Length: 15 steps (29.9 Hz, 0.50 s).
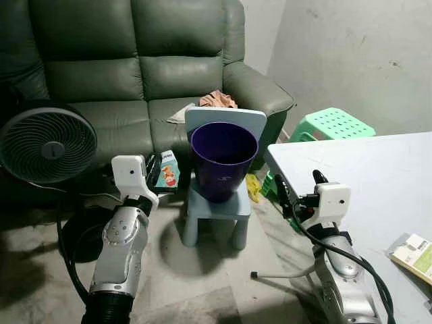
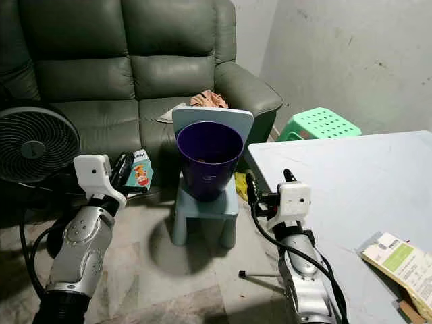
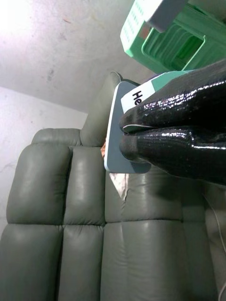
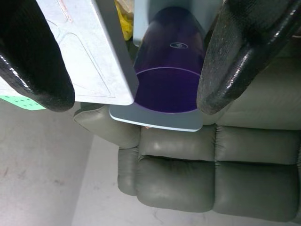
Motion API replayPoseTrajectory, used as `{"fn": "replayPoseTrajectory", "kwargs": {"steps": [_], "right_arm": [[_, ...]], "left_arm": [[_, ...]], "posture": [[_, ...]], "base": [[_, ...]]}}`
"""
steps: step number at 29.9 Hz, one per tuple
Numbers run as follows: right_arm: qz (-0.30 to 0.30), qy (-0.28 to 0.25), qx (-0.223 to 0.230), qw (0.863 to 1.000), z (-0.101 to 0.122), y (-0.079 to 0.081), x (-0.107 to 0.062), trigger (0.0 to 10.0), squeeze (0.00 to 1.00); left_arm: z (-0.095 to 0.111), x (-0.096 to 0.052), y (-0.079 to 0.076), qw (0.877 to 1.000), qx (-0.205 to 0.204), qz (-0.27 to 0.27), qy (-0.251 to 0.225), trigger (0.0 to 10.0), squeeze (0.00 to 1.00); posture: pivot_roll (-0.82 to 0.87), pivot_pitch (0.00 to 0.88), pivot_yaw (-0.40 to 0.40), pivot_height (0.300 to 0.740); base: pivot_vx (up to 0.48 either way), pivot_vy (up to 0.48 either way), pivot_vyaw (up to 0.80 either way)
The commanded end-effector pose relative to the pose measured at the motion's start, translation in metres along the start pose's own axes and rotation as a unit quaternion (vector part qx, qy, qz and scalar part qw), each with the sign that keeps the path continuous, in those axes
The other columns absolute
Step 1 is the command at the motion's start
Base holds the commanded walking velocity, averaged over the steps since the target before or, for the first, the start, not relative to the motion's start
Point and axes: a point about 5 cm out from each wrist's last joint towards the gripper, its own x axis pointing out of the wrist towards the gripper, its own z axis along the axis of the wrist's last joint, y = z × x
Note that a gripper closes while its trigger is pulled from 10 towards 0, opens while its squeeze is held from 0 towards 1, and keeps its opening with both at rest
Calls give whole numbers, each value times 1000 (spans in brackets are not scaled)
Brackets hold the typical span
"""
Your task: Picking trash to rubbish bin
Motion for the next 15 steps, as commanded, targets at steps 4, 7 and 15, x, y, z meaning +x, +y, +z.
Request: {"fn": "replayPoseTrajectory", "kwargs": {"steps": [4,7,15], "right_arm": [[-2,1,1,1000,0,-2,2,10000,0],[-2,0,1,1000,1,-2,1,10000,0],[-3,0,2,1000,0,-2,0,10000,0]], "left_arm": [[2,4,-5,1000,-3,-10,2,10000,0],[2,4,-5,1000,-3,-12,2,10000,0],[1,6,-7,1000,-11,-17,4,10000,0]], "posture": [[20,0,-104,740],[18,0,-103,740],[11,0,-99,740]], "base": [[62,0,0],[255,0,0],[218,0,0]]}}
